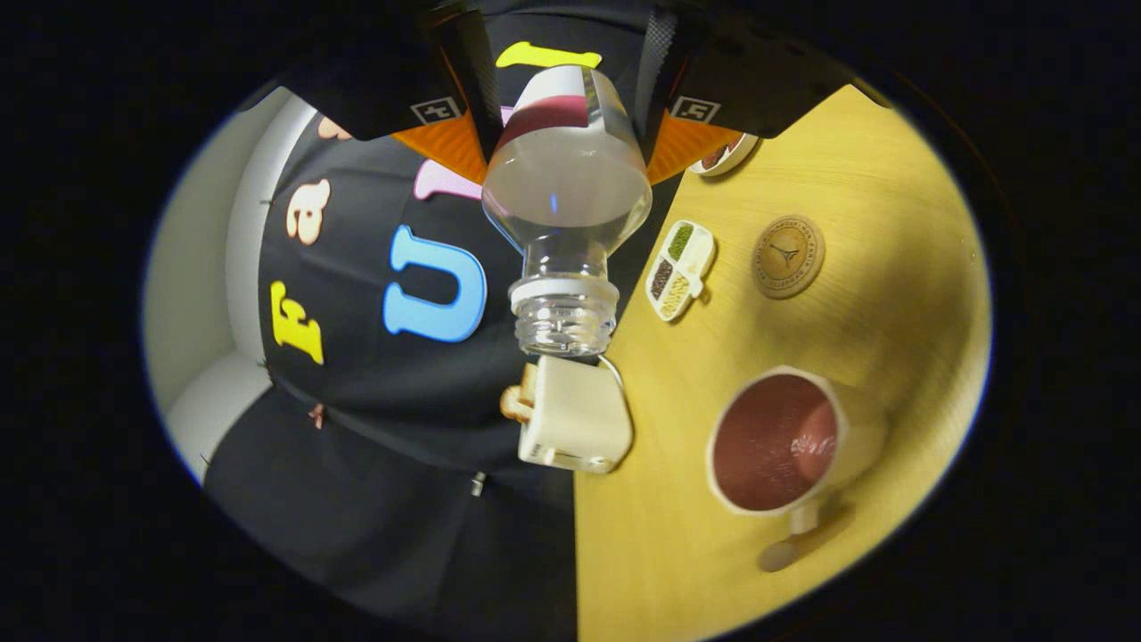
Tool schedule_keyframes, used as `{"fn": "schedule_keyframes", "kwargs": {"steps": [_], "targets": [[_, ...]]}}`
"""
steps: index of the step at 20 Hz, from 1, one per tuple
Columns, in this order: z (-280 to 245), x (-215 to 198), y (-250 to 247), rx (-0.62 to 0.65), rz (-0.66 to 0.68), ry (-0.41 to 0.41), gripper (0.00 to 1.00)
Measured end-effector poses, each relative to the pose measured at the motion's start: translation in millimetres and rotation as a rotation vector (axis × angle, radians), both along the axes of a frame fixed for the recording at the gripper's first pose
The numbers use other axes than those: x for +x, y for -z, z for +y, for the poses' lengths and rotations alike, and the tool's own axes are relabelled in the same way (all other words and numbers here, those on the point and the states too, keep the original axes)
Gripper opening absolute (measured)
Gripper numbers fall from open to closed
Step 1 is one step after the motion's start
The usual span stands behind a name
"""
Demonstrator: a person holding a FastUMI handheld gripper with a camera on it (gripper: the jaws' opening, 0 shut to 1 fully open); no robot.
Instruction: Take the bottle from table, then pour the juice into the cup, finally place the bottle on the coaster
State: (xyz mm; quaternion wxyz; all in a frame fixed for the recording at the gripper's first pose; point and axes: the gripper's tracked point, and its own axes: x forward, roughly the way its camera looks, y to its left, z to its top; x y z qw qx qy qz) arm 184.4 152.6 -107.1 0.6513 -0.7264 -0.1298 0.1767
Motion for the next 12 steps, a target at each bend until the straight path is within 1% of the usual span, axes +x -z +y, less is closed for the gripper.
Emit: {"fn": "schedule_keyframes", "kwargs": {"steps": [2,5,7,10,12], "targets": [[-20,9,-7,0.133,0.055,0.076,0.69],[-57,24,-17,0.391,0.142,0.224,0.70],[-71,30,-9,0.555,0.227,0.326,0.70],[-99,43,11,0.756,0.348,0.462,0.70],[-105,45,30,0.911,0.464,0.509,0.70]]}}
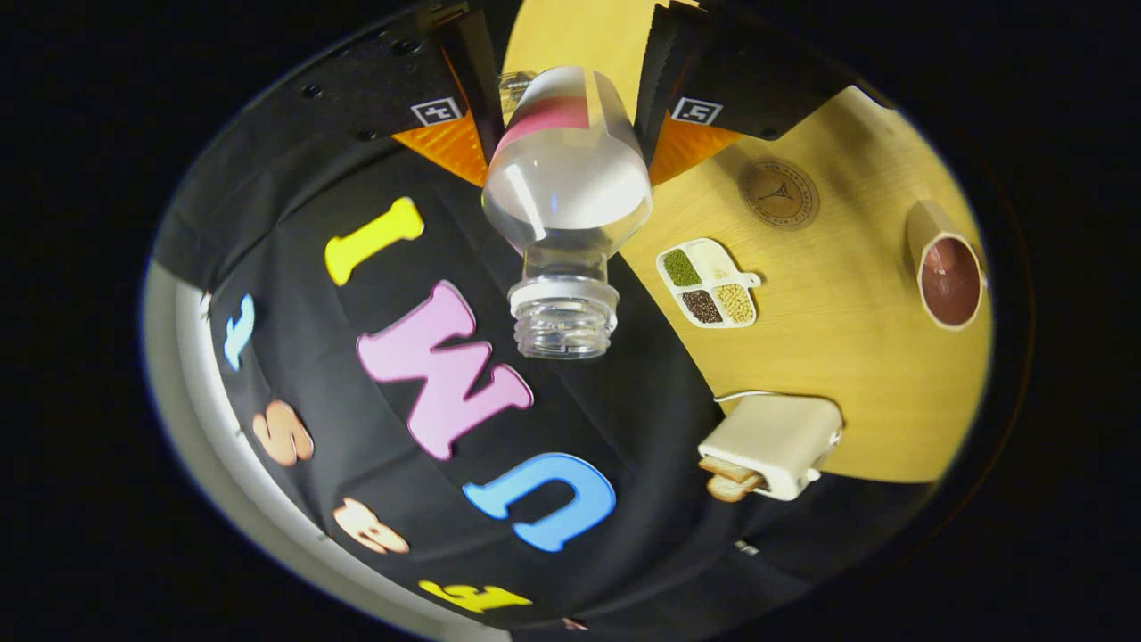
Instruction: Take the bottle from table, then pour the juice into the cup, finally place the bottle on the coaster
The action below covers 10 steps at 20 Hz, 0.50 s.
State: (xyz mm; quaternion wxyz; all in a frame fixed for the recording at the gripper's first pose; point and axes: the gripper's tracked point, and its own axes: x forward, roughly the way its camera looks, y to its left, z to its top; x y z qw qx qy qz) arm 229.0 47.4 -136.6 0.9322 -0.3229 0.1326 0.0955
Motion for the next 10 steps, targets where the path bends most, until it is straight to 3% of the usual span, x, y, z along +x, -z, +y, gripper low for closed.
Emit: {"fn": "schedule_keyframes", "kwargs": {"steps": [4,7,10], "targets": [[-6,4,30,0.330,0.120,0.060,0.70],[6,4,42,0.509,0.164,0.034,0.70],[24,6,54,0.606,0.163,-0.006,0.70]]}}
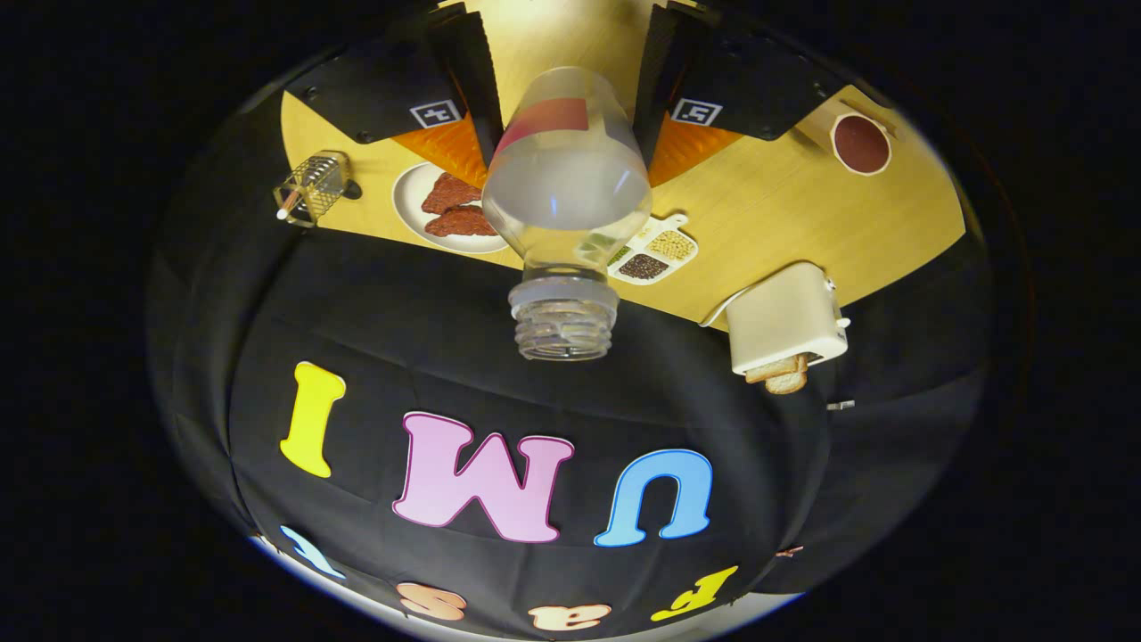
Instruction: Take the bottle from table, then pour the juice into the cup, finally place the bottle on the coaster
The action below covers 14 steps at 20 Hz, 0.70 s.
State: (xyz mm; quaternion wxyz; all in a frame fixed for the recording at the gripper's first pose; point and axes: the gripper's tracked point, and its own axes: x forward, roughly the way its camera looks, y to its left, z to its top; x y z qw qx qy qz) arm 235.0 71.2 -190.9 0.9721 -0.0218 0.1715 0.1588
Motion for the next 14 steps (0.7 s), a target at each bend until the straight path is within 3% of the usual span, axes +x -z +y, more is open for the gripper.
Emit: {"fn": "schedule_keyframes", "kwargs": {"steps": [5,14], "targets": [[45,4,25,0.094,-0.007,-0.070,0.70],[83,27,43,0.091,-0.082,-0.131,0.71]]}}
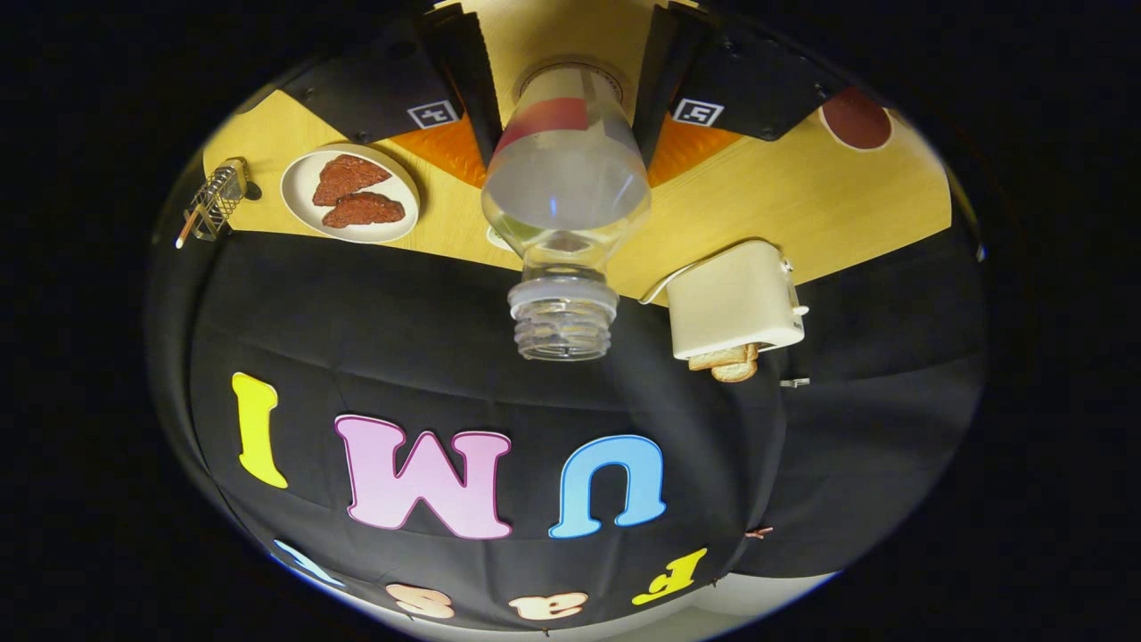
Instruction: Take the bottle from table, then pour the juice into the cup, finally place the bottle on the coaster
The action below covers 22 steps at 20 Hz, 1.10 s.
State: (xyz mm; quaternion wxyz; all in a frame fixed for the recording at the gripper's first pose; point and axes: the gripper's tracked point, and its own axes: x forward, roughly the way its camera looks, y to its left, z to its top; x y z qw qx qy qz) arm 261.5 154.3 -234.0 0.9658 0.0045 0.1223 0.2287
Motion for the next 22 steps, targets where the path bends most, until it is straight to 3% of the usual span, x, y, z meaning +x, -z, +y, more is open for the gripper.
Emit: {"fn": "schedule_keyframes", "kwargs": {"steps": [12,13,15,22], "targets": [[-2,4,22,-0.002,0.039,0.031,0.77],[-6,0,19,0.002,0.050,0.033,0.89],[-3,-2,23,0.018,0.072,0.030,0.98],[-17,-25,1,-0.012,0.062,0.007,0.98]]}}
